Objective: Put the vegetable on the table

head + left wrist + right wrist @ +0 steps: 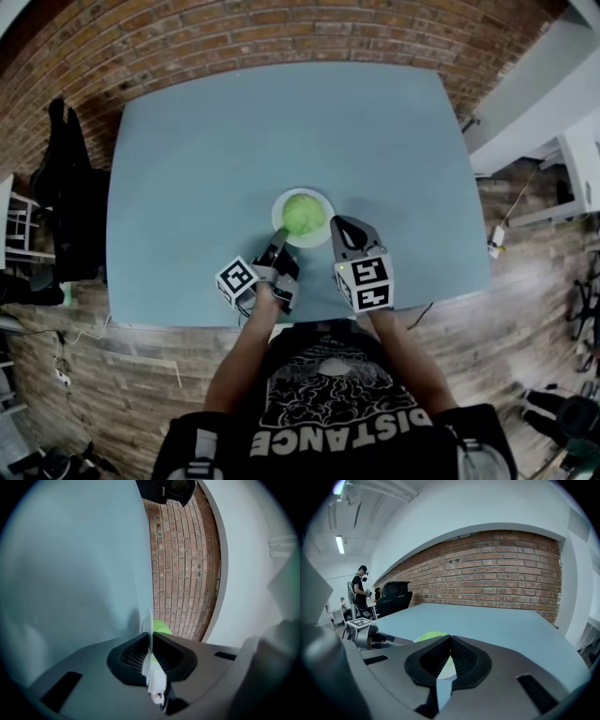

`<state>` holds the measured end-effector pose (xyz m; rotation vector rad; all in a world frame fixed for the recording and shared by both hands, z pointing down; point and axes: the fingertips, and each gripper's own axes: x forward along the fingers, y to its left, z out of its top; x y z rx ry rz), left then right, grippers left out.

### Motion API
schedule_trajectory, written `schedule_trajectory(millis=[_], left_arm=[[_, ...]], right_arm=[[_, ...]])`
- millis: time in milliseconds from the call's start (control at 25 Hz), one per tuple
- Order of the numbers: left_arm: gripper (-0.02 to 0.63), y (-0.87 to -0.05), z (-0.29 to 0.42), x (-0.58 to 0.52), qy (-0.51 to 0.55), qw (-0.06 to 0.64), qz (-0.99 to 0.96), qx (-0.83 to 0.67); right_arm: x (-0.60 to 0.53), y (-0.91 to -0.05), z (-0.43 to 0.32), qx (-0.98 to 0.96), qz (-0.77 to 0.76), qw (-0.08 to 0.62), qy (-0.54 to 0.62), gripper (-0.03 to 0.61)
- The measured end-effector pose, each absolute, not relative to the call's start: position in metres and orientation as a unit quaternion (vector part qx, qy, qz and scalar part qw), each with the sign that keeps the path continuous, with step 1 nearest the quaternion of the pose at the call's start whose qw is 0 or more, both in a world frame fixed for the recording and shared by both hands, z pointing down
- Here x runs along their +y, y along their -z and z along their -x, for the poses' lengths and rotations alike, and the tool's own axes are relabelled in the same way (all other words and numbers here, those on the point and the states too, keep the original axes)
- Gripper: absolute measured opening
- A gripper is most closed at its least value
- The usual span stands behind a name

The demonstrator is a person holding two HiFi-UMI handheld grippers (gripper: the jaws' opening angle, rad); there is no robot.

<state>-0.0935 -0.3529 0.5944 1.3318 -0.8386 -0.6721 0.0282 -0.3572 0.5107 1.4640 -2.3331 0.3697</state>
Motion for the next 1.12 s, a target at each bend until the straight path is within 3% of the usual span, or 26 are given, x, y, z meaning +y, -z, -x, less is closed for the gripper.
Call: schedule_trajectory(millis=[1120], left_arm=[[0.040, -0.624, 0.106, -0.369, 0.216, 0.636, -0.567, -0.477]], right_arm=[[-0.373, -0.521, -0.037, -0.842, -0.490, 0.178, -0.143, 0.008]])
